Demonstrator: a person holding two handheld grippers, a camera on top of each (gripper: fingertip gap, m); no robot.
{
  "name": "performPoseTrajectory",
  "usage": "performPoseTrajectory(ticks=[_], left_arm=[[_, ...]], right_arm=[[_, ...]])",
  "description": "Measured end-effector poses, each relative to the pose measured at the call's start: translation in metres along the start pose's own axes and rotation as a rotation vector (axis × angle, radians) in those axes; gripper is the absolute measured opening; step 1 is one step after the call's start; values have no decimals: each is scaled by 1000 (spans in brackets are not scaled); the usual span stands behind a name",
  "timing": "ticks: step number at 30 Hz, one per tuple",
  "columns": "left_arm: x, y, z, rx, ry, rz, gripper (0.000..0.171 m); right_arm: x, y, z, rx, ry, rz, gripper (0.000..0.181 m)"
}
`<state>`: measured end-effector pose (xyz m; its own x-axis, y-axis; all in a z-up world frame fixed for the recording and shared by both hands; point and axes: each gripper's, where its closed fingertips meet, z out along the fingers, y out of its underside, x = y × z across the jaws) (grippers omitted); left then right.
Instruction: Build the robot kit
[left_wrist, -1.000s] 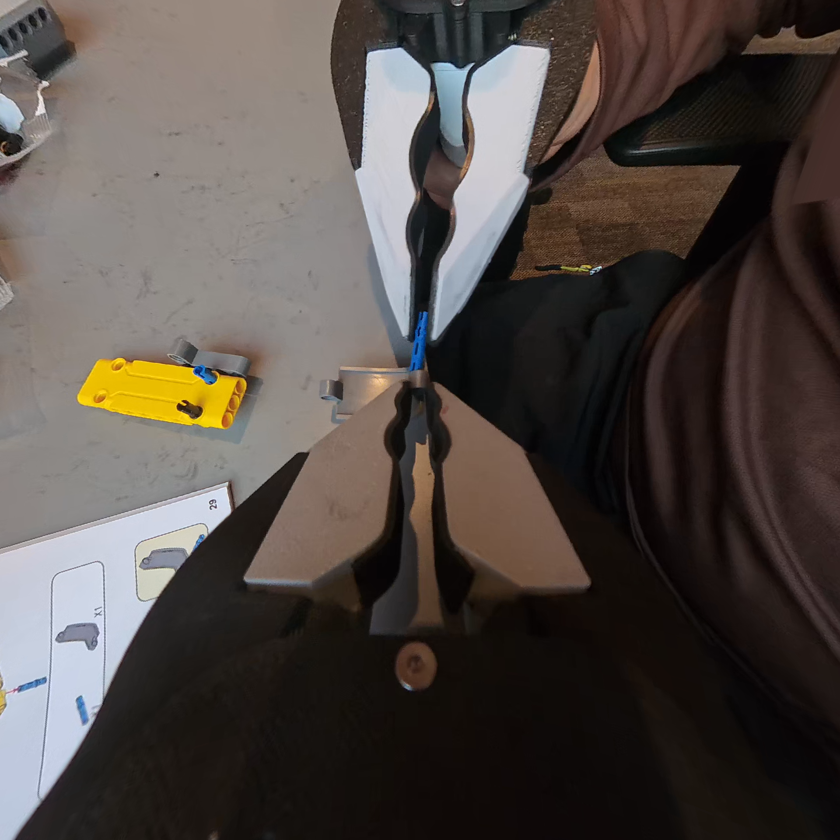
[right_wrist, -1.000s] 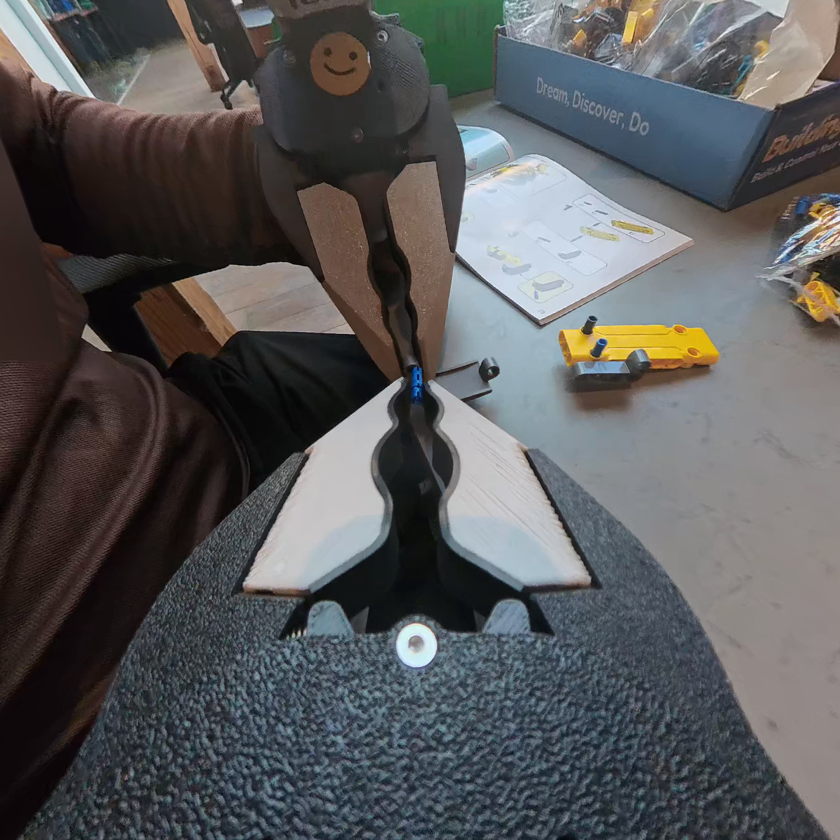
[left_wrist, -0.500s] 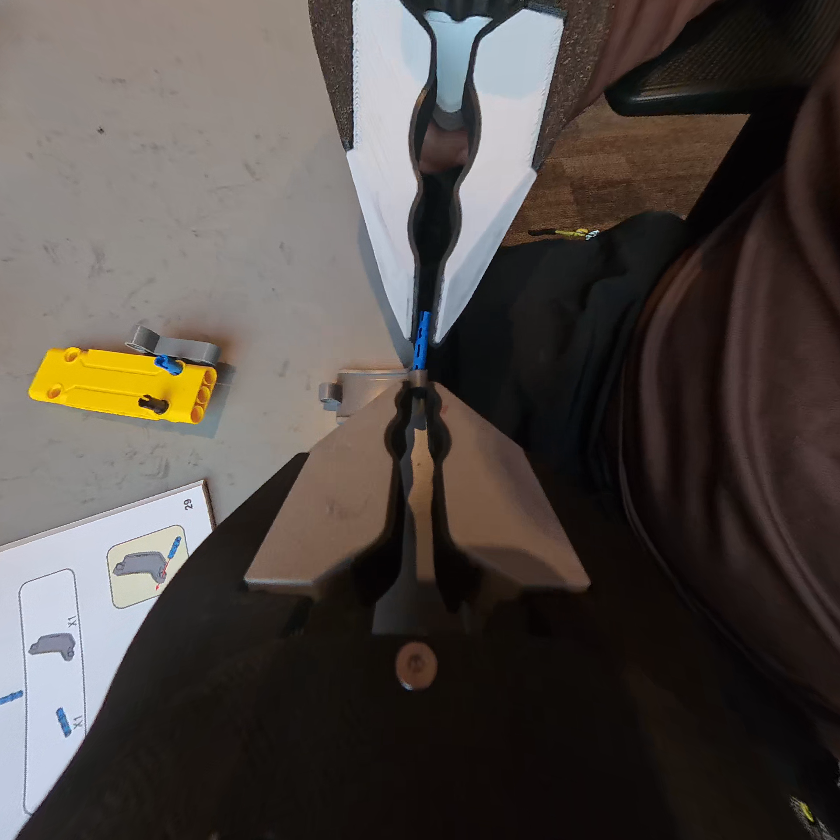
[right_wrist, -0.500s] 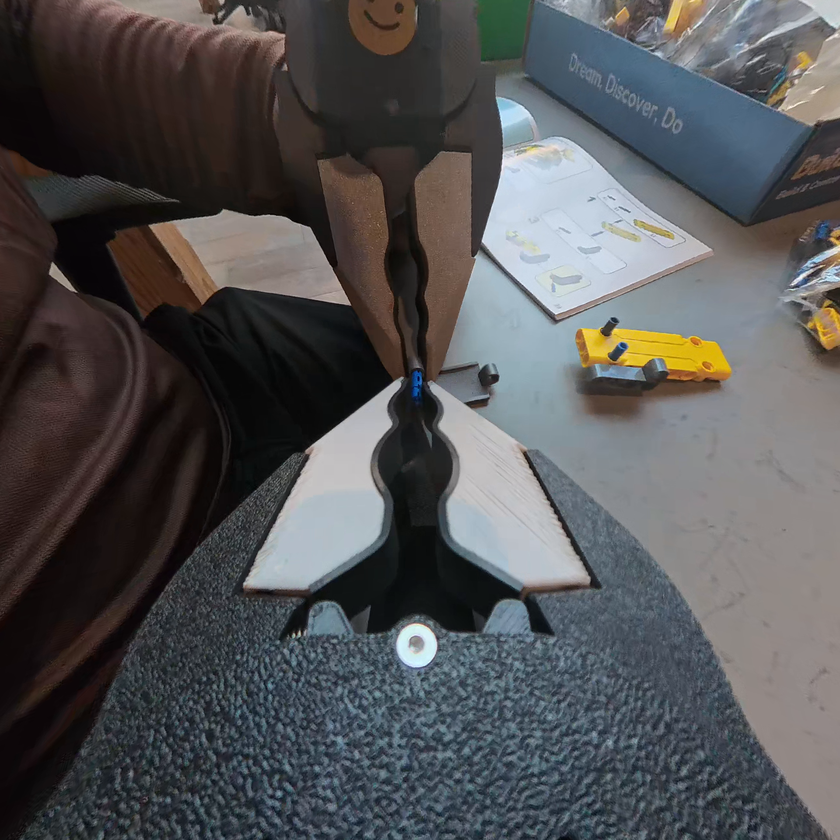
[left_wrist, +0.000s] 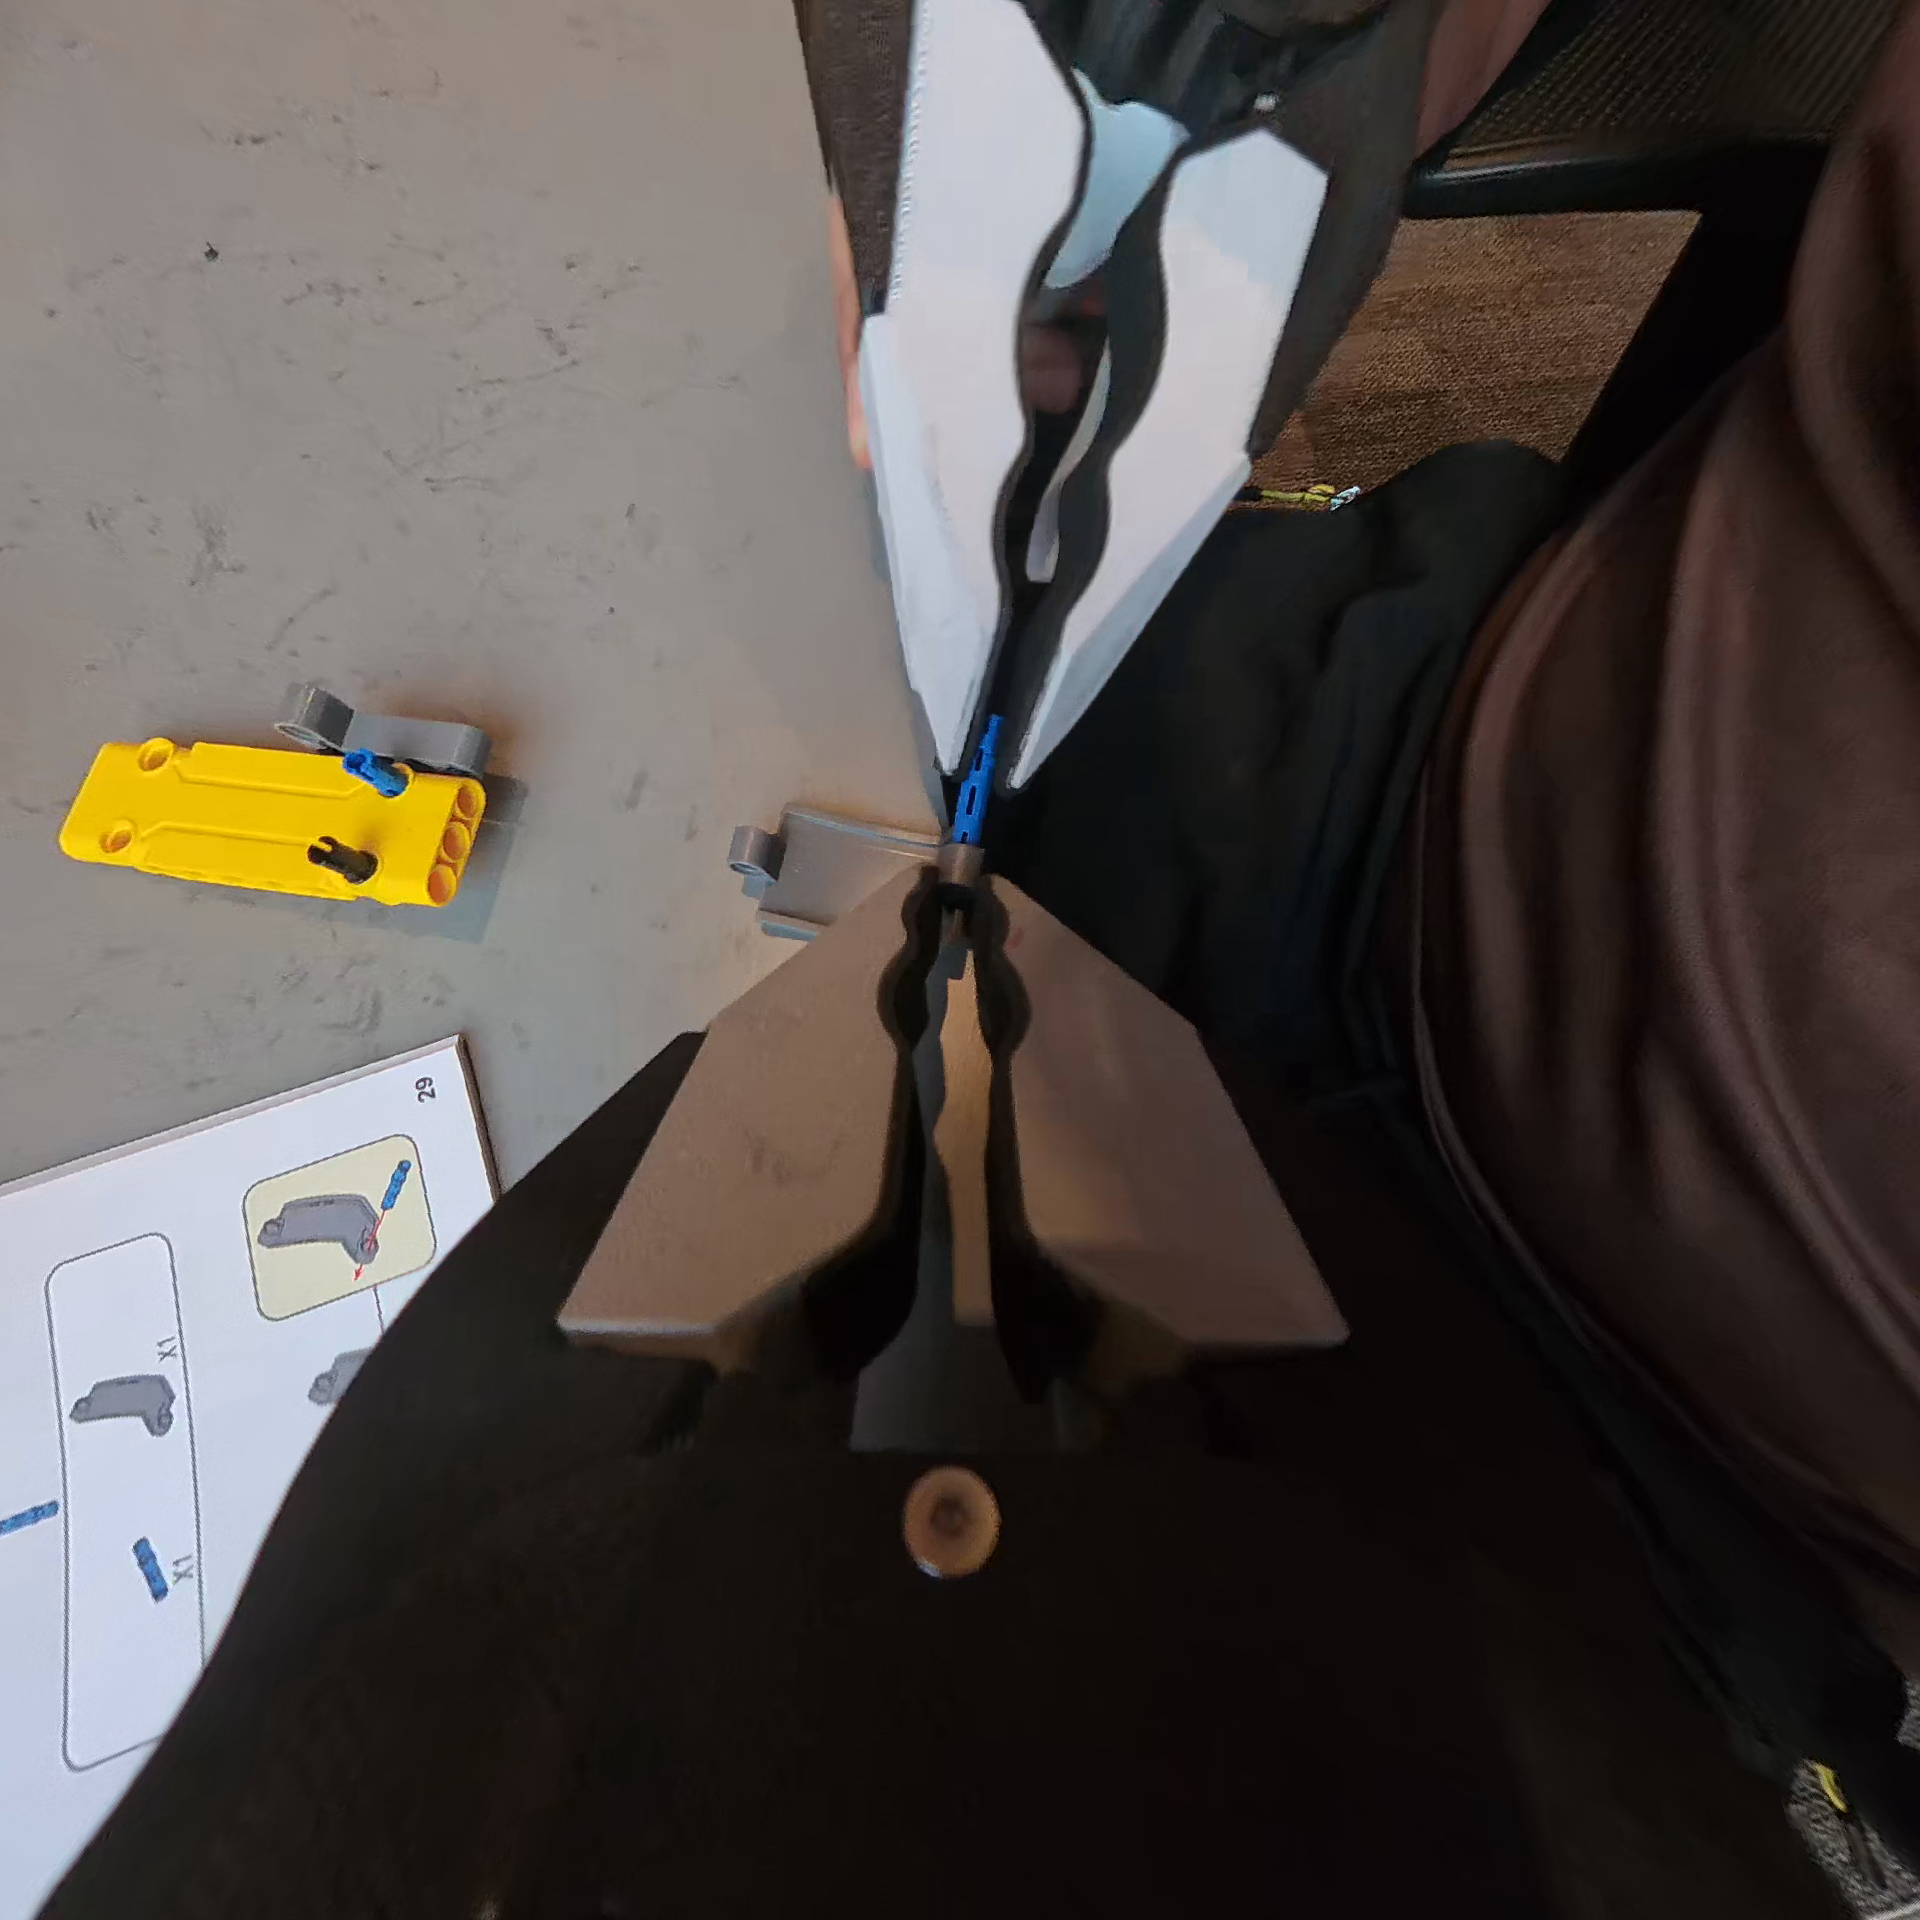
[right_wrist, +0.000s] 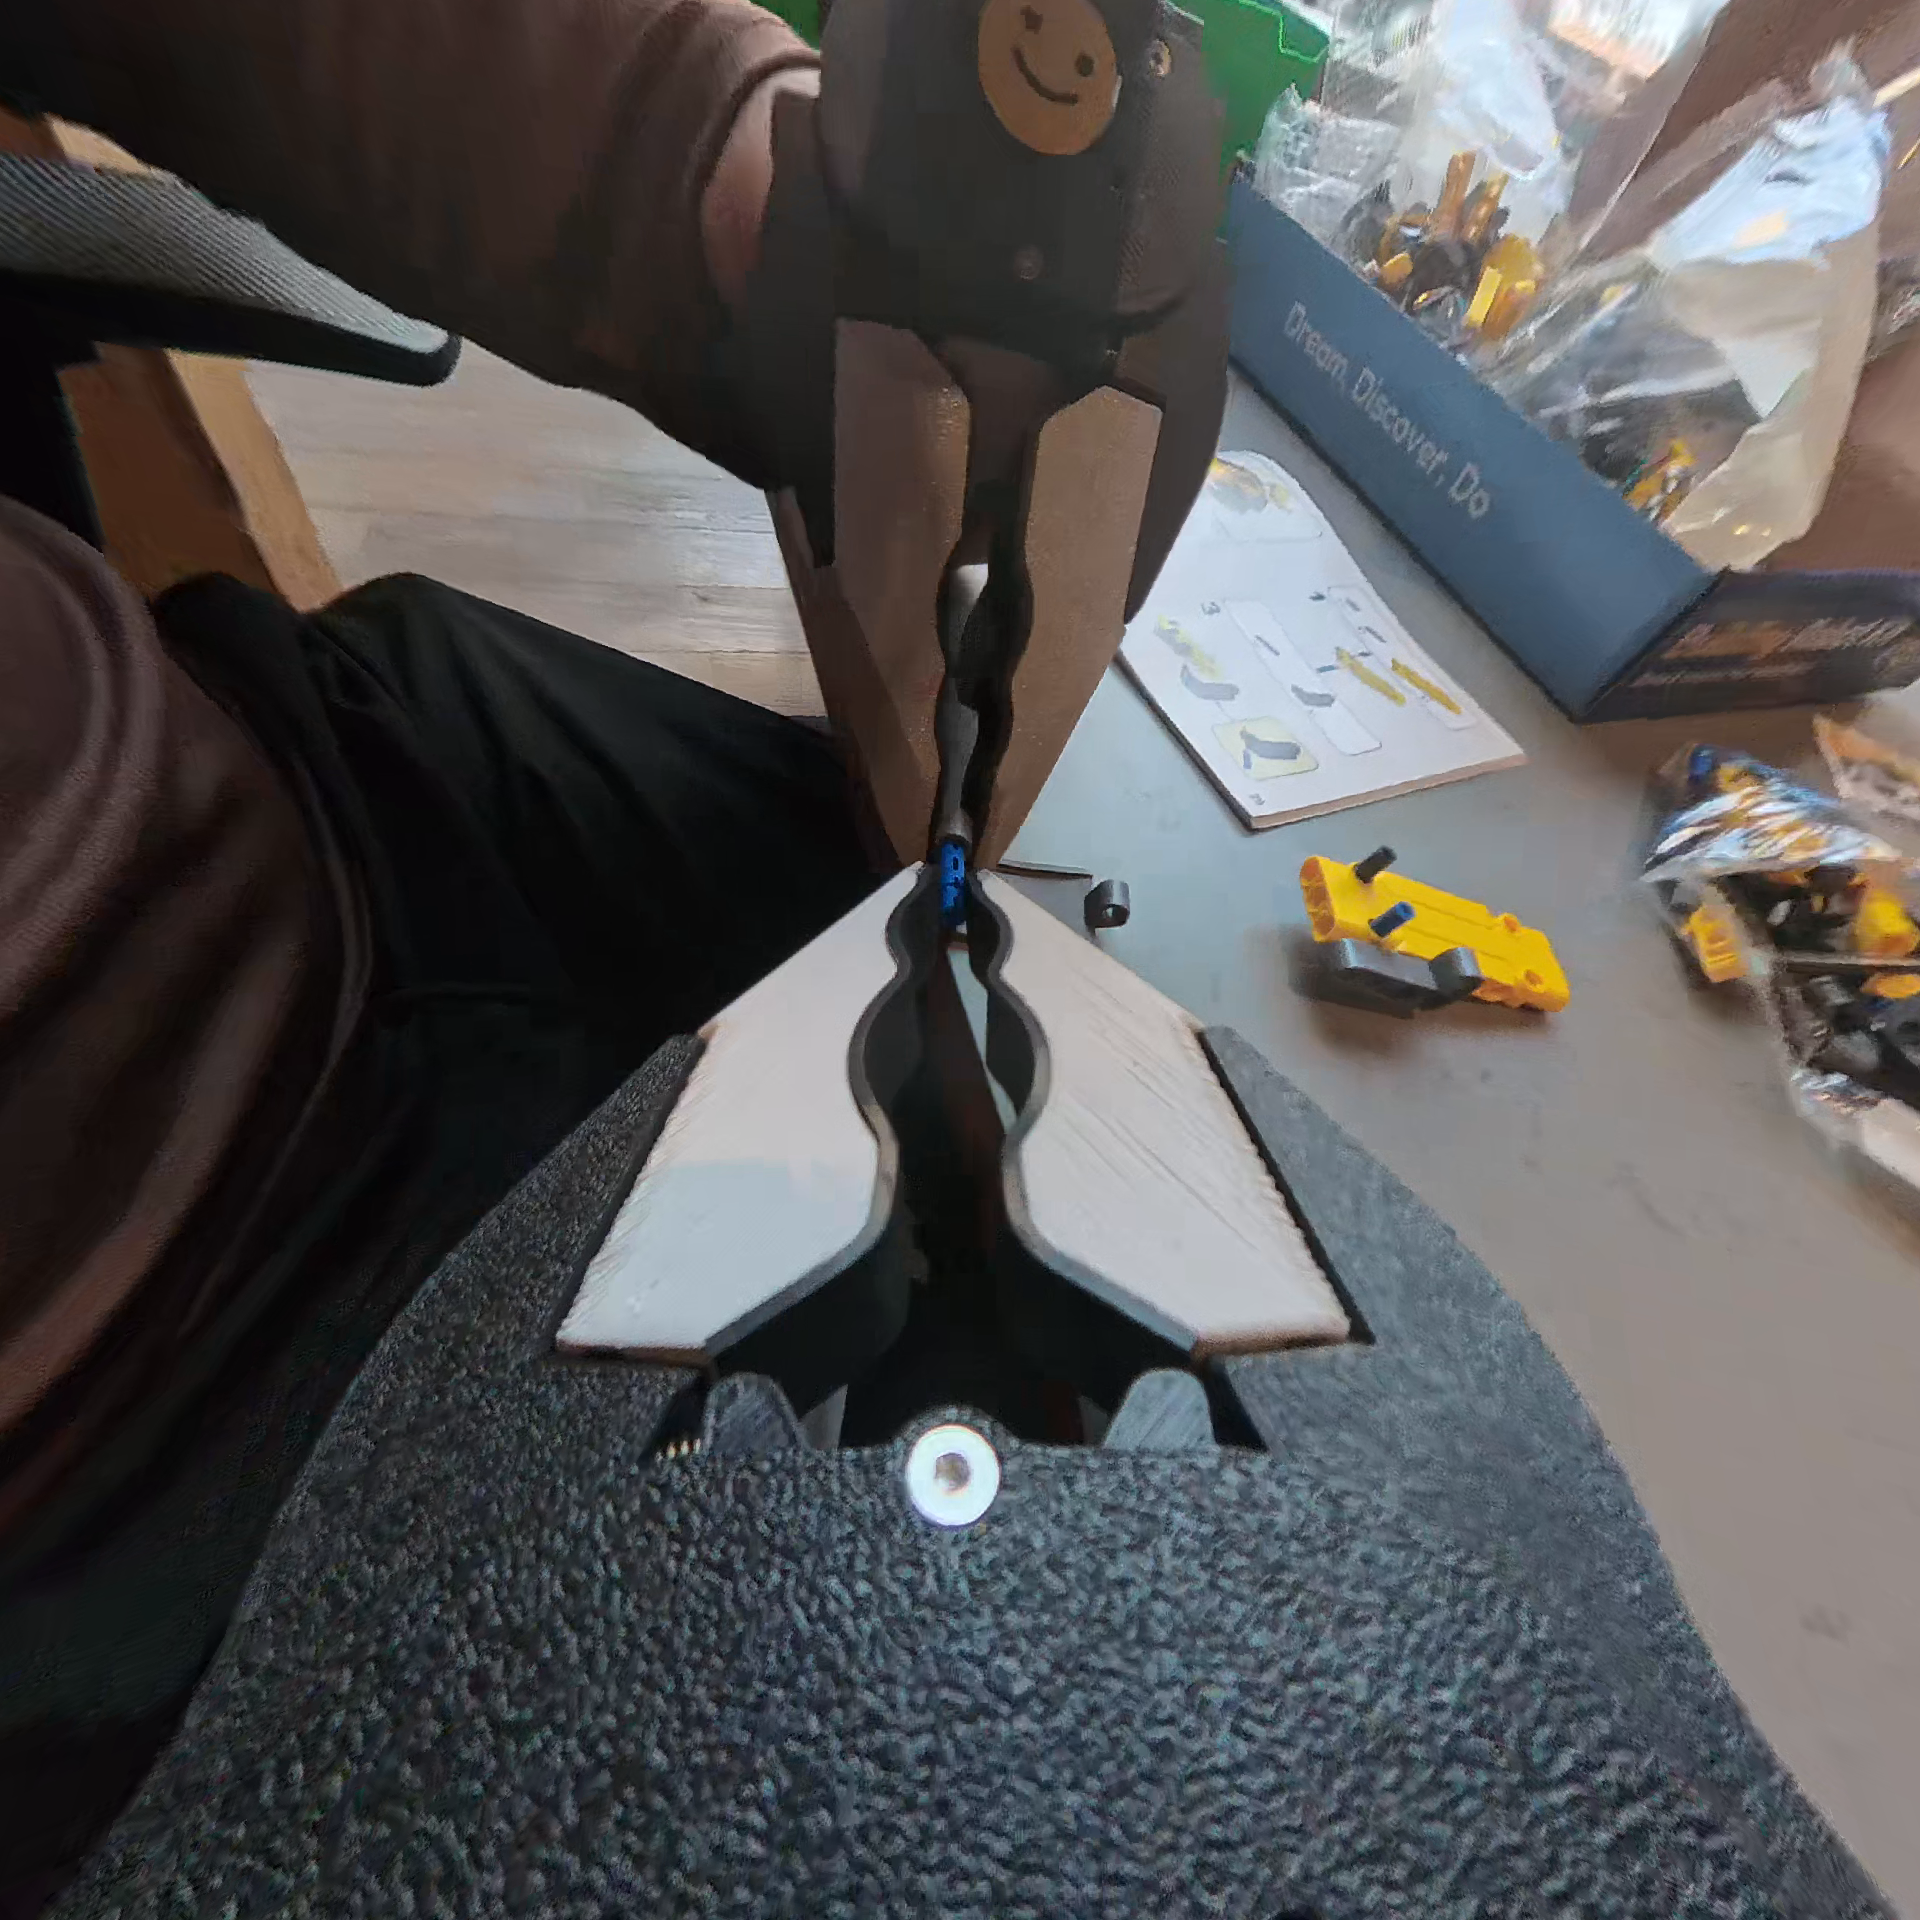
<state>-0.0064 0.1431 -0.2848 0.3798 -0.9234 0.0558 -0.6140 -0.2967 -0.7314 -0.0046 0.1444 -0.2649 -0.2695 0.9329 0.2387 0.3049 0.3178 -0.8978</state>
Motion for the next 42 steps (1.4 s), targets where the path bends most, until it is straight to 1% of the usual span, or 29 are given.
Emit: performPoseTrajectory(ticks=[6, 12, 15, 18, 20, 22, 26, 29, 32, 35, 40, 42], left_arm=[[-3, 3, -4, 5, 6, -64, 3], [0, 6, -8, 9, 46, -109, 3], [1, 6, -8, 11, 73, -132, 3], [1, 5, -9, 17, 101, -163, 3], [2, 6, -9, 13, 120, -175, 4], [2, 7, -10, 17, 108, -178, 3], [2, 6, -10, 25, 84, -190, 4], [2, 6, -9, 24, 54, -181, 4], [-3, 5, -9, 21, 7, -163, 4], [-7, 4, -7, 9, -21, -142, 4], [-5, 6, -9, 12, -22, -143, 12], [-5, 8, -11, 17, -26, -151, 18]], right_arm=[[2, -3, 5, -17, 97, -202, 4], [-1, -4, 9, 11, 127, -315, 5], [-1, -2, 10, 30, 171, -375, 5], [0, -1, 11, 18, 184, -383, 5], [0, 4, 15, -15, 225, -445, 5], [-1, 3, 16, -23, 253, -490, 5], [-1, 1, 16, -15, 200, -391, 5], [-1, 0, 13, -94, 145, -353, 5], [2, -15, 5, -96, 53, -168, 5], [7, -15, 2, -133, -6, -12, 5], [2, -6, 6, -177, -64, 126, 5], [2, -5, 5, -194, -70, 161, 4]])
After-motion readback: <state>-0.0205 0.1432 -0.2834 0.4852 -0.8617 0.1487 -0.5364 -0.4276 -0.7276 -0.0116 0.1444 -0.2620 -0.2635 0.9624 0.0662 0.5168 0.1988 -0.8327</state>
